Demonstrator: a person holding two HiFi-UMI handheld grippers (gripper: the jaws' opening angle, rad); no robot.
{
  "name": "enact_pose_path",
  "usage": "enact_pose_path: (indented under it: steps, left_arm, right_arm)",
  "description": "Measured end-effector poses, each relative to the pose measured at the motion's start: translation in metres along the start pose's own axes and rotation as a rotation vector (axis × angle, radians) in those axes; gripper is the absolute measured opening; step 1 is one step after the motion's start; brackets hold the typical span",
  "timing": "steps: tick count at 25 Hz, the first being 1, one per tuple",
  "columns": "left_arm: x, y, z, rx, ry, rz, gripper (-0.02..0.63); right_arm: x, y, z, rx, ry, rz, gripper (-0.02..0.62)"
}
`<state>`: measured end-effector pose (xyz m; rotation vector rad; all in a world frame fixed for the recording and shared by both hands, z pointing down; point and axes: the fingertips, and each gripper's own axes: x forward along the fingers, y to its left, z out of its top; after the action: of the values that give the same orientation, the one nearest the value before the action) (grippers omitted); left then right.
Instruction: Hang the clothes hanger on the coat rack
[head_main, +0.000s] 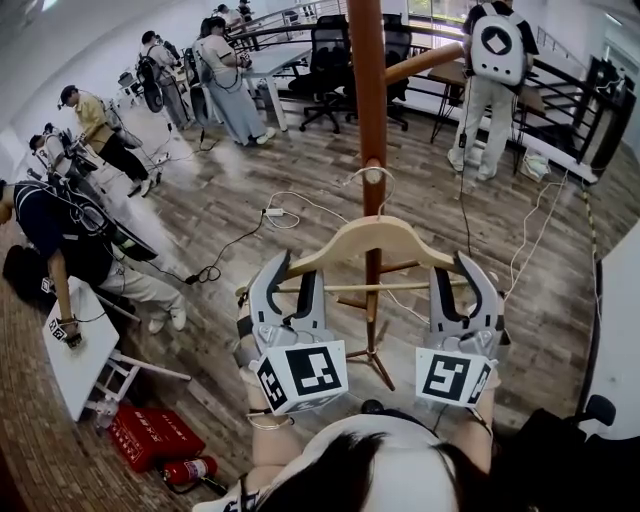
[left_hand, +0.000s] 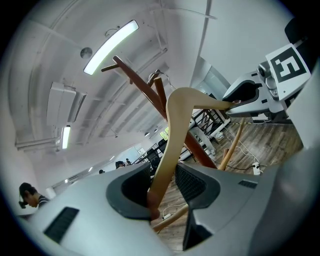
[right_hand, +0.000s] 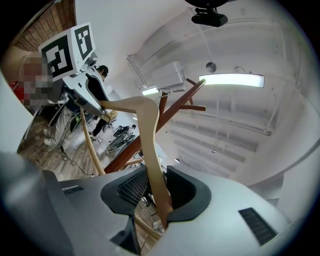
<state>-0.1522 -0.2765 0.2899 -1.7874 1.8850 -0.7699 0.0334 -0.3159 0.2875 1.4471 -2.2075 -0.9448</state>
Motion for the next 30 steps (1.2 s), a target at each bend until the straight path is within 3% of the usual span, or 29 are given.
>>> enact_pose_path:
  steps: [30]
  left_arm:
    - [0.044,-0.016,-0.028,-0.01,0.074,-0.06,0.155]
  right_arm:
    - [0.039,0.018,-0.031,0.005,0.066,0.052,0.135]
